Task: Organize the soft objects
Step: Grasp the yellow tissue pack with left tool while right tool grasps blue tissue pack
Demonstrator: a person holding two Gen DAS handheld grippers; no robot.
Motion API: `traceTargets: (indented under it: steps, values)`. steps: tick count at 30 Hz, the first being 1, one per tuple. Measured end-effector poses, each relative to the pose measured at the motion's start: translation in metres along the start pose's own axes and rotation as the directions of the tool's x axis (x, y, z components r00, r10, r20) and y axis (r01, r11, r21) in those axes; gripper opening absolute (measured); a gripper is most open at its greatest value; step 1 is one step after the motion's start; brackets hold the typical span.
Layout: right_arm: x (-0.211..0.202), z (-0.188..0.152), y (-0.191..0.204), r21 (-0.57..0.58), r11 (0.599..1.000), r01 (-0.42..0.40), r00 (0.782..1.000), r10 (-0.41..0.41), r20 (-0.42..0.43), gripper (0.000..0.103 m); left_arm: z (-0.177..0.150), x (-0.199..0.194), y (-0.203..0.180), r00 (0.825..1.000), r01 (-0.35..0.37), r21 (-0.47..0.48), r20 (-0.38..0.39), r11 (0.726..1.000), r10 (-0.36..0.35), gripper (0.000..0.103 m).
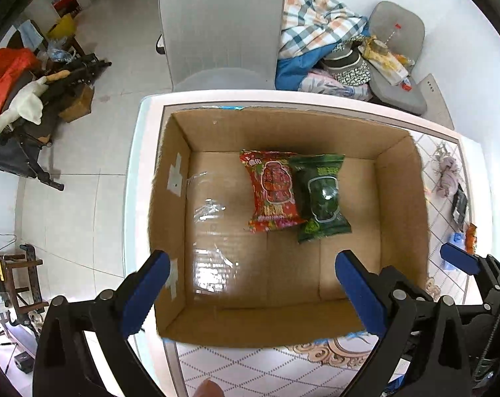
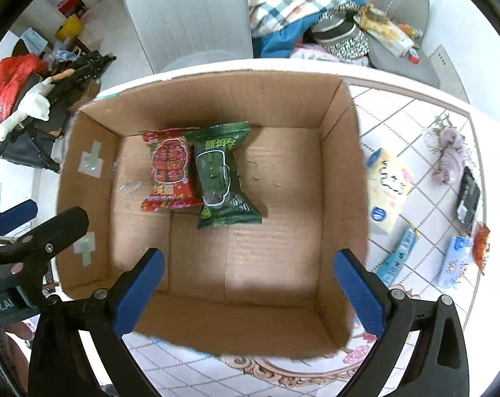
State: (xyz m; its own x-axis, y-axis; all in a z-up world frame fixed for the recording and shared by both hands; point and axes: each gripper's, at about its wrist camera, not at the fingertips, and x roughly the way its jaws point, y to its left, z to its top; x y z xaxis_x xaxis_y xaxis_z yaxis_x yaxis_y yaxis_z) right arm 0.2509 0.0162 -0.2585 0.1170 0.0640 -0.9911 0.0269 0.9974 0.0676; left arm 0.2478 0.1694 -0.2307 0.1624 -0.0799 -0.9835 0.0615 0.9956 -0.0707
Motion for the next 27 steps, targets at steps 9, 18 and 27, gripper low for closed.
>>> traceTargets:
  steps: [9, 18, 27]
  values:
    - [-0.057, -0.036, -0.009, -0.014, 0.996, -0.088, 0.994, 0.088, 0.060, 0.103, -0.036, -0.052, -0.018, 0.997, -0.026, -0.007, 0.068, 1.000, 0.026, 0.102]
    - [-0.091, -0.053, -0.081, 0.056, 0.984, -0.169, 0.981, 0.162, 0.106, 0.103, -0.026, -0.082, -0.110, 0.991, -0.050, 0.131, 0.132, 0.990, 0.033, 0.102]
    - [-0.084, -0.052, -0.240, 0.274, 0.959, -0.066, 0.995, 0.042, 0.093, 0.103, 0.030, -0.004, -0.258, 0.995, -0.096, 0.432, 0.020, 0.897, 0.097, 0.102]
